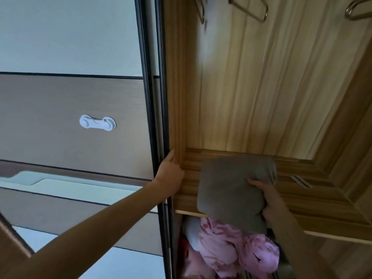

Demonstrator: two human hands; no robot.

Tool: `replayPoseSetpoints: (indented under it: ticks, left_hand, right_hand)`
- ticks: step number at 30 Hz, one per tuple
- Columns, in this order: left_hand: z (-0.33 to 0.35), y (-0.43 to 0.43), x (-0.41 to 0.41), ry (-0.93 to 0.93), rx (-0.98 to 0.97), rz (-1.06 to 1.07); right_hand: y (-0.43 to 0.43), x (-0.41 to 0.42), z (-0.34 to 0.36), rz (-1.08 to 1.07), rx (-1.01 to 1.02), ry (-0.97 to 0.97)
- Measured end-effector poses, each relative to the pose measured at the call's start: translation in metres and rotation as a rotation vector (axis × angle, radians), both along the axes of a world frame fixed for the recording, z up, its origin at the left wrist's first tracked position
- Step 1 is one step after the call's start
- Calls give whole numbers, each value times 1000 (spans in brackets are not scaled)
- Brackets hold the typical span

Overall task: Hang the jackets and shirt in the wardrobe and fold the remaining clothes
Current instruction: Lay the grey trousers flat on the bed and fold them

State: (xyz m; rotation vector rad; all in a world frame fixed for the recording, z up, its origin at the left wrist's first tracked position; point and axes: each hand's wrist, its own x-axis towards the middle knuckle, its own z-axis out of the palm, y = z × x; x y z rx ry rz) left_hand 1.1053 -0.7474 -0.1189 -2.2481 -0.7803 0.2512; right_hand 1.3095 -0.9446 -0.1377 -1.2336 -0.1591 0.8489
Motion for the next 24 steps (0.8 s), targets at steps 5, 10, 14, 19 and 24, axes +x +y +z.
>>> replayPoseSetpoints:
  ticks: [5, 10, 14, 19, 24]
  left_hand:
    - [-31, 14, -3, -122, -144, 71]
    - [-34, 12, 7, -122, -299, 178]
    - [-50, 26, 3, -346, -104, -13]
    - [-67, 20, 6, -132, -102, 99]
    - [-120, -14, 24, 67, -514, 232]
  right_hand:
    - [43, 10, -29, 123, -7, 93]
    - [96, 14, -65, 234, 34, 68]
    - [127, 42, -110, 323, -342, -307]
    - [113, 63, -159, 334, -681, -1319]
    - [89, 58, -184, 687, -545, -1681]
